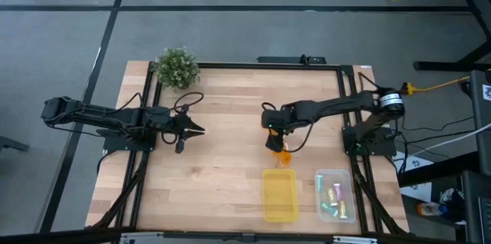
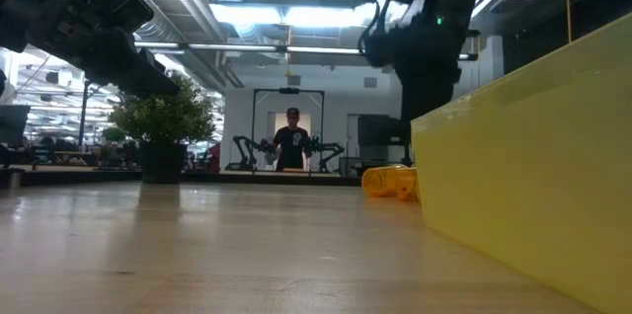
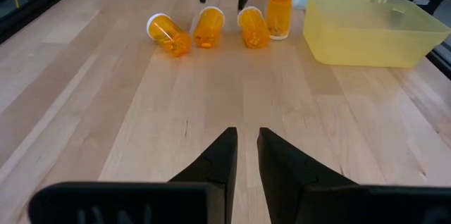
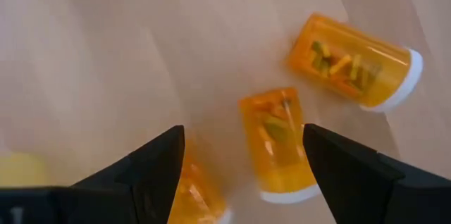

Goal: Pick and place medicine bottles into bin by pill shape (circle, oval)
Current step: Put the orange capsule bottle into the yellow bin

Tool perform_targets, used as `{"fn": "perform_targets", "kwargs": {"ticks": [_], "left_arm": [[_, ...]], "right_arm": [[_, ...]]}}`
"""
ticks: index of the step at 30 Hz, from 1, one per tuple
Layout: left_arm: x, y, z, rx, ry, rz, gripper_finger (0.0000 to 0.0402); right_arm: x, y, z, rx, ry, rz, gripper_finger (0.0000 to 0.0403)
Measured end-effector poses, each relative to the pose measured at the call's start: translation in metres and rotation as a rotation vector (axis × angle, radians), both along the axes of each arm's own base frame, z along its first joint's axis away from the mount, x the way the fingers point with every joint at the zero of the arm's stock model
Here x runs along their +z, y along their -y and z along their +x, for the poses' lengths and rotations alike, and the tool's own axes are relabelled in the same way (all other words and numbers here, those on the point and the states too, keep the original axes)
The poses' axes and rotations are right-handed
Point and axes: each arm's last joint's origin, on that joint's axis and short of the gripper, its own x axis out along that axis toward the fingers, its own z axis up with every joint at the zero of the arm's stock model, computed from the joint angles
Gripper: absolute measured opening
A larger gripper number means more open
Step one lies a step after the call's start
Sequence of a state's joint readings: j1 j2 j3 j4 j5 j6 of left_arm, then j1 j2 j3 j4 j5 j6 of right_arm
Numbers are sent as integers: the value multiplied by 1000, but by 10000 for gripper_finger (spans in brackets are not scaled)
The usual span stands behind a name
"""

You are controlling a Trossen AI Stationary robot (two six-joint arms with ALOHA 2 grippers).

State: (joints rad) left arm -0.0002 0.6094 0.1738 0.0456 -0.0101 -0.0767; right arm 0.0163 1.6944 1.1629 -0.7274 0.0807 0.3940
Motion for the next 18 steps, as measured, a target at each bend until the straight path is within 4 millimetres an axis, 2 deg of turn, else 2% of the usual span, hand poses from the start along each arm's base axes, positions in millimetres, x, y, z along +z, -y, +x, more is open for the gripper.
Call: {"fn": "perform_targets", "kwargs": {"ticks": [5, 12, 18], "left_arm": [[0, 0, 0, 0, 0, 0, 51], [0, 0, 0, 0, 0, 0, 51], [0, 0, 0, 0, 0, 0, 51]], "right_arm": [[-16, 2, 3, 3, -72, -70, 291], [-34, 5, 6, 13, -141, -74, 291], [-51, 14, 9, -45, -192, -65, 287]]}}
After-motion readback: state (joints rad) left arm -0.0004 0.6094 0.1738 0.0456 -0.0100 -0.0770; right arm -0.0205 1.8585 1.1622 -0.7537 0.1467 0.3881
